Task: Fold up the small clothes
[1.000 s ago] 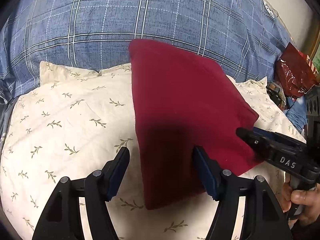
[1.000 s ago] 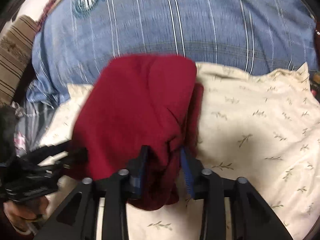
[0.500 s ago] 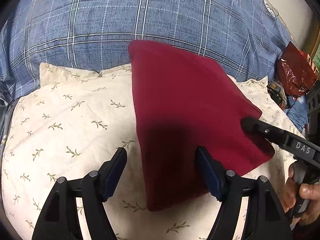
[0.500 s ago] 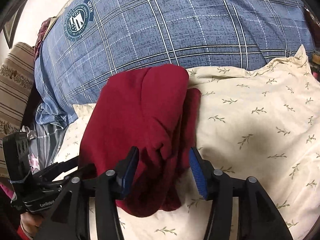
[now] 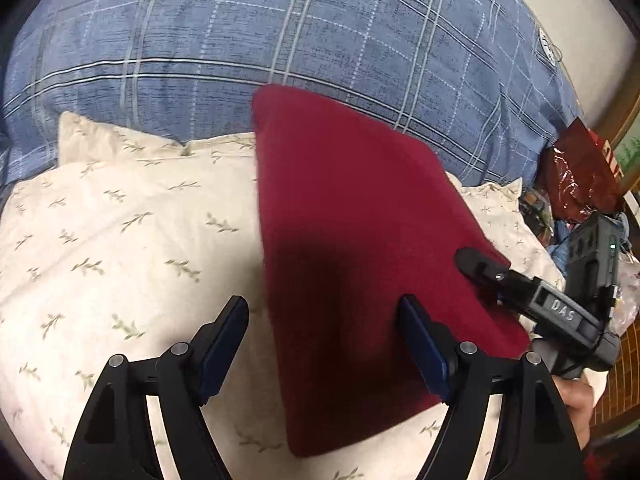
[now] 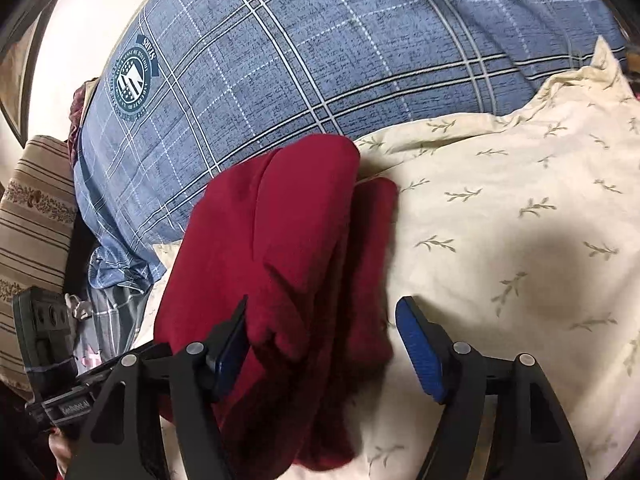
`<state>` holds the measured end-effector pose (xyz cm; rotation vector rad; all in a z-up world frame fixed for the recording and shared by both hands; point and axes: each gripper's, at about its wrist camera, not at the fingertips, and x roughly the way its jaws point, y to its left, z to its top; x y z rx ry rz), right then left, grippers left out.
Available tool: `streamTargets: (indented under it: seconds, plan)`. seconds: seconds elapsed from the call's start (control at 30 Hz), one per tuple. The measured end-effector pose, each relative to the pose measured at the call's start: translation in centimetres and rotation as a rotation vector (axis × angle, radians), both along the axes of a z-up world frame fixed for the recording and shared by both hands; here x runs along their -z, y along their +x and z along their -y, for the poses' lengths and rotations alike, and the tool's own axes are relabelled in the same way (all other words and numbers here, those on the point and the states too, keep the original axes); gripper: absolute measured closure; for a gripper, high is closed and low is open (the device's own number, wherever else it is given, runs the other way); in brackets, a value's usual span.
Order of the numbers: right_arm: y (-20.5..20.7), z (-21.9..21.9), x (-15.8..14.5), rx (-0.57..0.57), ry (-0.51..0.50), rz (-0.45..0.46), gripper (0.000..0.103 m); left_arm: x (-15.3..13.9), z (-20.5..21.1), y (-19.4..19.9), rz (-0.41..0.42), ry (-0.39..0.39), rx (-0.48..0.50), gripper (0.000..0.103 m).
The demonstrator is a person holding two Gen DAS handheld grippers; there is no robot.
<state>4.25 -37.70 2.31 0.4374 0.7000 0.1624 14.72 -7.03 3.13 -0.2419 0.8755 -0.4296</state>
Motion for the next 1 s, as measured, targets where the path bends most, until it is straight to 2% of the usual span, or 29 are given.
streamTargets:
  seconds: [0.1,0.17,0.33,0.47,0.7,0.77,0.9,1.0]
  plan:
    - [0.8,0.0,0.5,-0.022,0.024,0.009,0.026,0.5,0.4,1.5,-0.008,-0.027,0.037,0.024]
    - [1.5,0.1,0.7,-0.040,0.042,0.012,0.026,1.0,0.4,2.7,-0.018,-0.041,0.045,0.018]
    - [3.7,0.3,1.0,-0.077,0.081,0.000,0.025,2.3,0.6,5.4,-0.056,-0.090,0.071,0.015]
    - [4.7,-0.9,1.0,-0.107,0.041,-0.005,0.039,2.8,0.7,6.6,-0.051,-0.107,0.071,0.015]
    - [5.4,-1.2,0.5,-0.119,0.013,-0.022,0.039,3.1,1.2,7.3,-0.048,-0.103,0.085,0.017]
    - [5.4,-1.2,0.5,-0.106,0.010,-0.020,0.042,2.9,1.4,7.1,-0.039,-0.092,0.090,0.023]
    - [4.7,-2.0,0.1,-0.095,-0.050,0.001,0.061,2.1,1.6,5.7,0.002,-0.046,0.098,0.039]
    - [3.8,-2.5,-1.1,-0.081,-0.051,0.012,0.066,0.9,1.1,4.2,0.016,-0.041,0.111,0.046]
